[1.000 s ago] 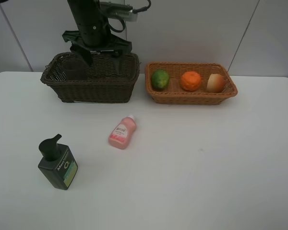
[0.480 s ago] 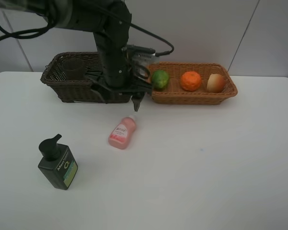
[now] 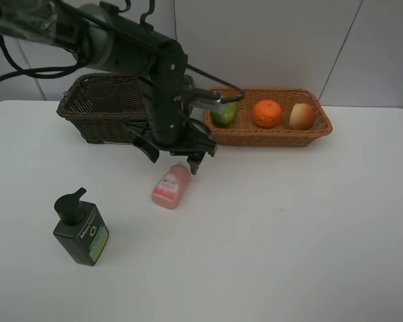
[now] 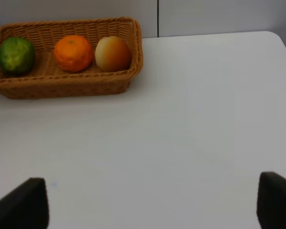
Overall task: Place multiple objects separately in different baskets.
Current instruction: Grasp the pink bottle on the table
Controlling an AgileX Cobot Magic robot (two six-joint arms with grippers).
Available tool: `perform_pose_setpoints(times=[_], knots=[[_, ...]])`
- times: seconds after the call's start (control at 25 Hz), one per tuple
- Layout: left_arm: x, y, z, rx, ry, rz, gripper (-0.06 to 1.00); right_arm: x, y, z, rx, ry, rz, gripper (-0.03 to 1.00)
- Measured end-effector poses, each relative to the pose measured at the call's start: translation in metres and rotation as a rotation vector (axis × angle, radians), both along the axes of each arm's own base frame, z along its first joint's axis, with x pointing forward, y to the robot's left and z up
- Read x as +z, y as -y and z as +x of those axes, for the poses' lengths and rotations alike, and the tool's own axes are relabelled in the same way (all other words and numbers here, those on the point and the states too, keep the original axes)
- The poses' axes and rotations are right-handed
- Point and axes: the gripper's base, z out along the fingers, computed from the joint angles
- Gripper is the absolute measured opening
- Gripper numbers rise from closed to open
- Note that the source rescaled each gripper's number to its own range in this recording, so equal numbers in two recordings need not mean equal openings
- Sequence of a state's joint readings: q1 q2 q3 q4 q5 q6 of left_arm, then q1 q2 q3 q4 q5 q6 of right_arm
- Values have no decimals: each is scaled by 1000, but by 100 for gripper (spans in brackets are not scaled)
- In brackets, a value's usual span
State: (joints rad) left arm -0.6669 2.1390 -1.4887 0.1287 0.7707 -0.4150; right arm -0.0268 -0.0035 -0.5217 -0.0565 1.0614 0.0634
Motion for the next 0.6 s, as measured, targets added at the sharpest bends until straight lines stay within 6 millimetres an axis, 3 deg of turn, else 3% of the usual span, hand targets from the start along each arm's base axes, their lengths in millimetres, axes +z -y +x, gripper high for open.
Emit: perform_pose_setpoints(times=[0.2,0.6], knots=[[-21,0,0,-7,-37,31,100,0,0,0,0,0,0,84],[-38,0,0,-34,-64,58,100,0,0,0,0,0,0,84]])
